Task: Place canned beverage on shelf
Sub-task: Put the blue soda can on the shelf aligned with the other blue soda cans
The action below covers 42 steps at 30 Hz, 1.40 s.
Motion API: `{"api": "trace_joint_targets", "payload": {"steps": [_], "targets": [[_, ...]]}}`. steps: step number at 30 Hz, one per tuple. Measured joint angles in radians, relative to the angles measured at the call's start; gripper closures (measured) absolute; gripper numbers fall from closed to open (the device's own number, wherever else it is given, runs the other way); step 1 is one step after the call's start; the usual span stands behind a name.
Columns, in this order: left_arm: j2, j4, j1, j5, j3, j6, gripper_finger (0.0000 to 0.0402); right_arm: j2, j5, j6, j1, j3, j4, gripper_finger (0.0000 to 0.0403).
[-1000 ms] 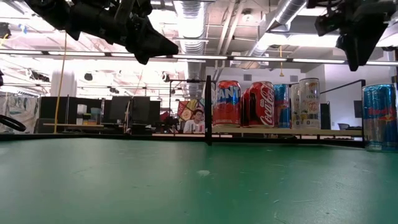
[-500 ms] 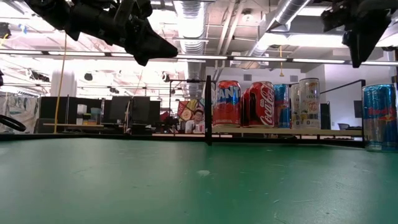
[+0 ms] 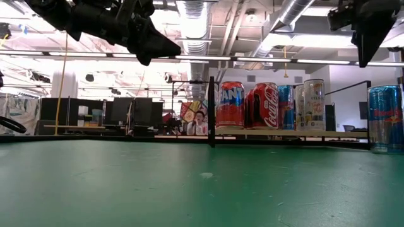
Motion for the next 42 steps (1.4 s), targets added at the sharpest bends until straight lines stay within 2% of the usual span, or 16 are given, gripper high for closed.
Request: {"api": "trace_joint_targets", "payload": {"steps": [7,14,18,26,30,35,42], "targets": [[0.000,0.006,0.000,0.000,0.000,-0.002,0.0345,0.039,-0.001,0.122,0.000,0.000,0.000,0.0116],[0.000,0.006,0.000,0.000,0.000,-0.001,0.0345,0.085,0.000,0.169,0.000,0.000,0.000,0.0113],[0.000,0.006,0.000,0.000,0.000,0.000,0.0345,0.103,0.000,0.173,0.000,0.000,0.000,0.0089],[0.000,-0.001,0.000,0.000,0.000,0.000,0.0345,0.106,-0.003,0.196,0.000,0.000,0.000,0.0010],[0.000,-0.016,0.000,0.000,0.000,0.000,0.0345,0.091,-0.047,0.230,0.000,-0.001,0.001,0.0011],[0.000,-0.020,0.000,0.000,0.000,-0.001,0.0345,0.062,-0.101,0.380,0.000,-0.001,0.002,0.0008],[0.000,-0.020,0.000,0.001,0.000,-0.002,0.0345,0.018,-0.096,0.711,0.038,-0.010,0.001,0.0009]]}}
